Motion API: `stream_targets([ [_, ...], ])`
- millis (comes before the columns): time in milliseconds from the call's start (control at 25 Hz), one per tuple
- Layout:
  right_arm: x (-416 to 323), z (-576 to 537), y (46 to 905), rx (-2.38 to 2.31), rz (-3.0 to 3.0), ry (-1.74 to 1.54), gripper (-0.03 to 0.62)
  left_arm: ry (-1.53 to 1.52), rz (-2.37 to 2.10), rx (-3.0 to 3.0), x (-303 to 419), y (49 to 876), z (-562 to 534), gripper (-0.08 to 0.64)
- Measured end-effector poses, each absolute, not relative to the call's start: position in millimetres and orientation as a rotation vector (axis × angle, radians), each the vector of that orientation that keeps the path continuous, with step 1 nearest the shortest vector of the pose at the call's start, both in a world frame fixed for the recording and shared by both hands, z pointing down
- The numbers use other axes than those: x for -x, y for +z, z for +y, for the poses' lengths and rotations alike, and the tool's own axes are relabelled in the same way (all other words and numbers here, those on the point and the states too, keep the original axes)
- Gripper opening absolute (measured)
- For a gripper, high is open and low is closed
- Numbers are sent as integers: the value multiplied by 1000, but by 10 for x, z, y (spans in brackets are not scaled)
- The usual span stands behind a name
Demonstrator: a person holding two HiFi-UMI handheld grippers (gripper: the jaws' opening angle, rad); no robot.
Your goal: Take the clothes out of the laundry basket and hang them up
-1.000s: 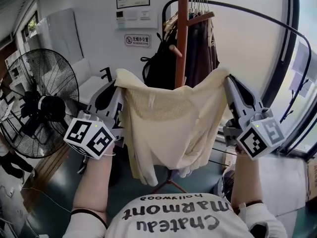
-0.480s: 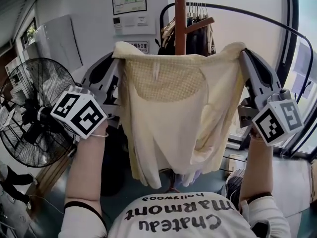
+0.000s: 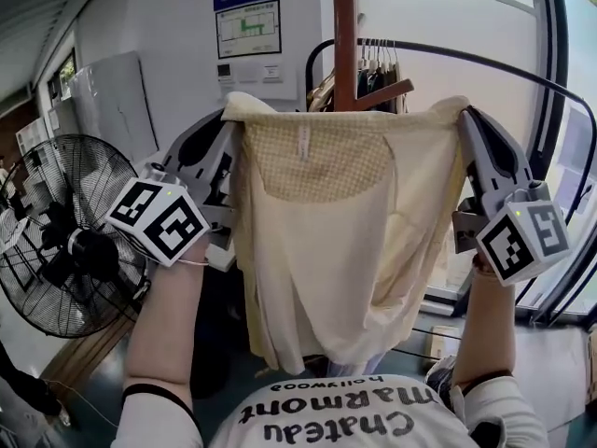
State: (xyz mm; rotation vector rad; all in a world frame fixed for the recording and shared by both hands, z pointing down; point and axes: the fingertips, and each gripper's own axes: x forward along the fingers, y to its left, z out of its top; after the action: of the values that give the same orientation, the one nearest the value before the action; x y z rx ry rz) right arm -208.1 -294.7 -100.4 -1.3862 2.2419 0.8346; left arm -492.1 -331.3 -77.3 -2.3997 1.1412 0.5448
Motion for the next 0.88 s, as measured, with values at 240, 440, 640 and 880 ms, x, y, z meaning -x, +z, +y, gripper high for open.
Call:
stream_targets([
  [240,2021,-3297,-924,1433,2279,809,38,509,1168,2426,4856,-785,-3627,26],
  [440,1997,-3455,-603,1444,2332,780,38,391,1256,2473,4859,-391,-3924,27],
  [640,1987,-3606,-250,1452,2414,718,38,301,1308,2565,4833,132,-4198,29],
  [880,2027,-3575,235,1428,2506,561,38,228,1248,2636,4681,695,-4124,32],
])
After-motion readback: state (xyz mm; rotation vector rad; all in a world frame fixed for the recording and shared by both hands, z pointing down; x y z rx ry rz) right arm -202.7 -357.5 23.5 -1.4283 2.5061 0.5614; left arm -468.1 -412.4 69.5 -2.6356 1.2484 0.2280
